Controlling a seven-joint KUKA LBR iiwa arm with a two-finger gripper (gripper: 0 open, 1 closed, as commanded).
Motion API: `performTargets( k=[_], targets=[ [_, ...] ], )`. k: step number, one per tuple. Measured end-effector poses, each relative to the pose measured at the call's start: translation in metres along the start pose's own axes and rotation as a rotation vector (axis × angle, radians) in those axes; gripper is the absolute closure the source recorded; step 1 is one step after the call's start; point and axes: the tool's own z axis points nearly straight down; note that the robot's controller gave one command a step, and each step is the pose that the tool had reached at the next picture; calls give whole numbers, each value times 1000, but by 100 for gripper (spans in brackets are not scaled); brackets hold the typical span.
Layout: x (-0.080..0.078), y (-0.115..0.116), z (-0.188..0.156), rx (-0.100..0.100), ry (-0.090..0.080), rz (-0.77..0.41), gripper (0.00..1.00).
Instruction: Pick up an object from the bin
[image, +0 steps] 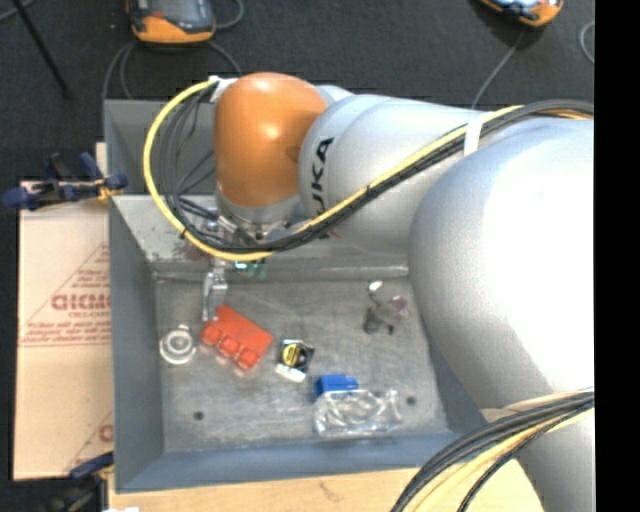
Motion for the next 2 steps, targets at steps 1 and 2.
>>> performTargets(
  k=[1,2],
  targets=[
    [94,33,19,2,-3,-171,0],
    [44,-70,40,6,-10,-208,0]
  ],
)
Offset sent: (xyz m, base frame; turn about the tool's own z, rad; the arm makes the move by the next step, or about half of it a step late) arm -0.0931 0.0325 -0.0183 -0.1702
